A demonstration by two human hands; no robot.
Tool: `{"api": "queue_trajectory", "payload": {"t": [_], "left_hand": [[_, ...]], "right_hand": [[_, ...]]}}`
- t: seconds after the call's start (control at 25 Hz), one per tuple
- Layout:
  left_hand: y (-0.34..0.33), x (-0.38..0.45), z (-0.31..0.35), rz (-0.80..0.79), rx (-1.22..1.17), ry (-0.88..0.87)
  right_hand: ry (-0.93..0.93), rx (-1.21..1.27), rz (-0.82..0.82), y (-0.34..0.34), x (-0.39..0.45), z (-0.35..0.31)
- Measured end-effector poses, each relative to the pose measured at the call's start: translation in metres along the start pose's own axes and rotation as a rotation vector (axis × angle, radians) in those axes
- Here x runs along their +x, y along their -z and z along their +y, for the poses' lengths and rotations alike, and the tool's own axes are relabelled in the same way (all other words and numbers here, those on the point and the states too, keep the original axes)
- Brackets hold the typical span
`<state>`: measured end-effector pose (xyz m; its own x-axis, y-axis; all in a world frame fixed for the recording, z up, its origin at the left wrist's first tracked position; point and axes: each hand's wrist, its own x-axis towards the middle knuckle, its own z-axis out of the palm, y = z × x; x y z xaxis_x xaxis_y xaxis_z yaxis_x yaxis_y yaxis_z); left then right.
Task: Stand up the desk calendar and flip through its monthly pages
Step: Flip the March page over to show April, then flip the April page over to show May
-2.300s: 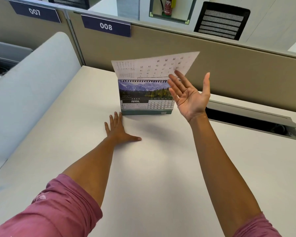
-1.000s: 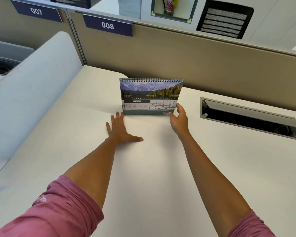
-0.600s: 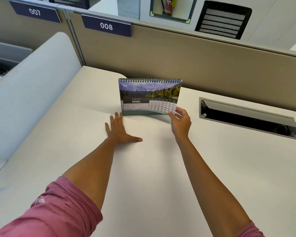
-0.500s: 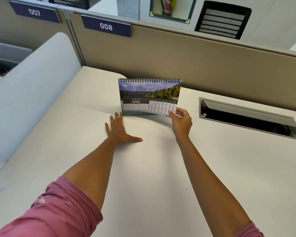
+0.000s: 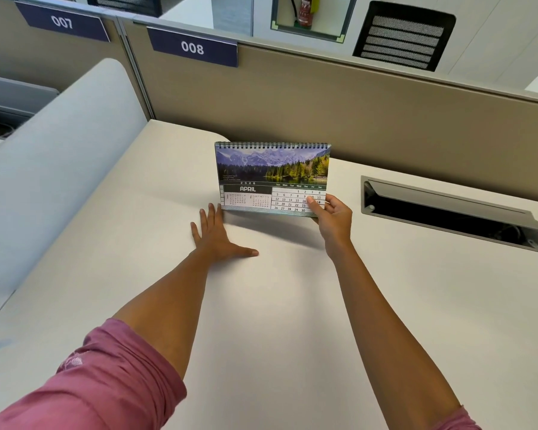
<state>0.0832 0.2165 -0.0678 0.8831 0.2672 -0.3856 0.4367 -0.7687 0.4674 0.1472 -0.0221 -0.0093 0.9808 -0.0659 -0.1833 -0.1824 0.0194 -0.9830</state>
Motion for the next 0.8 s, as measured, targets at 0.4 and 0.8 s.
{"api": "queue_trajectory", "payload": {"t": [0.4,0.8], "left_hand": [[0.001,-0.004,0.002,-0.025,0.001,0.006],[0.002,-0.003,0.000,-0.028,0.008,-0.018]], "right_hand": [[-0.246,0.404,-0.349,0.020,-0.016,-0.049],[-0.135,0.659,-0.518,0.008,-0.007,-0.112]]}}
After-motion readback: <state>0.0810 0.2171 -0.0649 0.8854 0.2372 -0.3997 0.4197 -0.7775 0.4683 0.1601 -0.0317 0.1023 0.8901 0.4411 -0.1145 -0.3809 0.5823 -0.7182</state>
